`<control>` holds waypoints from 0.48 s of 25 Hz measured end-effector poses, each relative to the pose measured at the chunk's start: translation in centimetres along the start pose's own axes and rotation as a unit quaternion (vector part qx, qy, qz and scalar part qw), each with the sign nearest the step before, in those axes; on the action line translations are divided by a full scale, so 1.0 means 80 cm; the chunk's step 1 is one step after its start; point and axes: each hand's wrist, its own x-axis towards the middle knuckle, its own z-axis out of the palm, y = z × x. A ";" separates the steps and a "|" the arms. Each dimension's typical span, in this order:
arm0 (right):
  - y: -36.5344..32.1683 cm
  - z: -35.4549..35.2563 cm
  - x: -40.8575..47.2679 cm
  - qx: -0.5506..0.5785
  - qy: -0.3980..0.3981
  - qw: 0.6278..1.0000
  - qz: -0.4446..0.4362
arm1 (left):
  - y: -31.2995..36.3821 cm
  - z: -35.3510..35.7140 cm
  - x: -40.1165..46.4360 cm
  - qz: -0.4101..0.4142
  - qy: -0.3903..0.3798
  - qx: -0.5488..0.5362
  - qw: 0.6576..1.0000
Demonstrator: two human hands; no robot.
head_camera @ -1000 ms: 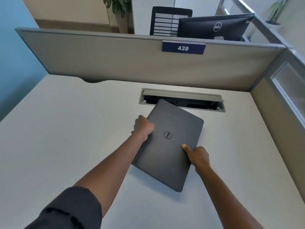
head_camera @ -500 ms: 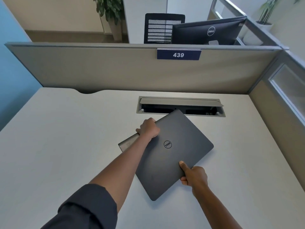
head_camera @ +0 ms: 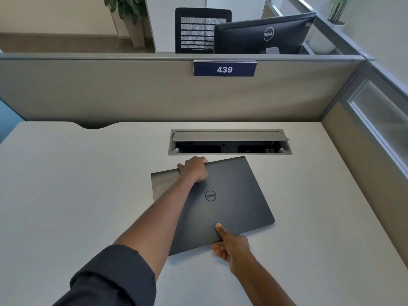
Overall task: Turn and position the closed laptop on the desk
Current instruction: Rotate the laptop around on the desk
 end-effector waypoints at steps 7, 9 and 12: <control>-0.005 0.022 0.000 0.038 -0.030 0.998 0.043 | 0.003 0.014 0.025 0.054 -0.004 0.054 0.997; -0.008 0.023 0.002 0.055 -0.037 0.996 0.053 | 0.003 0.020 0.029 0.064 0.000 0.064 0.996; -0.009 0.021 0.003 0.077 -0.048 0.994 0.064 | -0.002 0.029 0.033 0.079 0.014 0.073 0.994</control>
